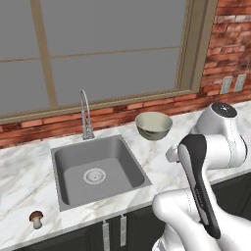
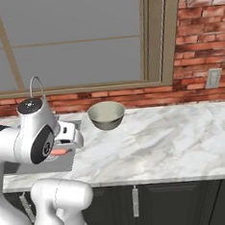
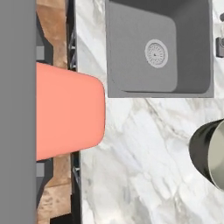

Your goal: Open the cabinet. Pick the bar soap and place it next to the sink. Then close the cabinet.

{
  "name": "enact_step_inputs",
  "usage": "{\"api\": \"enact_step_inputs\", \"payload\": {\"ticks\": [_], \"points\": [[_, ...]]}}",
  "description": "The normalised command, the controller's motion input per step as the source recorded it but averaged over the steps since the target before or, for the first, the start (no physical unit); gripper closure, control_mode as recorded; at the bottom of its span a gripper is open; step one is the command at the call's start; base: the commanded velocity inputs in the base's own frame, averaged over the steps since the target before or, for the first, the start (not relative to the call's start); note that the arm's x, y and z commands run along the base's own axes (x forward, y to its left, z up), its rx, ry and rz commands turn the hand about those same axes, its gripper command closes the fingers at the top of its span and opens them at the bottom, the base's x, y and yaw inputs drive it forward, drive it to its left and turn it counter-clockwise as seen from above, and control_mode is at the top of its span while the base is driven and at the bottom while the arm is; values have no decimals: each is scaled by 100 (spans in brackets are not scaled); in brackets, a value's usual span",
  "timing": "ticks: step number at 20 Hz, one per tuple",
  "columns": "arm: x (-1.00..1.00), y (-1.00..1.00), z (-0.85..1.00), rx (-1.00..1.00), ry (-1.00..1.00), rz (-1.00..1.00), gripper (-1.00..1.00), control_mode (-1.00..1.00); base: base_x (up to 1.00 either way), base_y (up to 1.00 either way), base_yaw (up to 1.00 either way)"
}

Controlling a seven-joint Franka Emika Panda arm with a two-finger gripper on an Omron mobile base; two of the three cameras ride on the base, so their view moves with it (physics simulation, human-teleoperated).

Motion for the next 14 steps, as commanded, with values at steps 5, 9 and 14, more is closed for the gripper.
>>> {"api": "enact_step_inputs", "payload": {"ticks": [5, 9, 14], "points": [[4, 0, -25, 0, 0, 1, 100, -100, 0, 0, 0], [22, 0, -10, 0, 0, 1, 100, -100, 0, 0, 0], [27, 0, -5, 0, 0, 0, 100, -100, 0, 0, 0]]}}
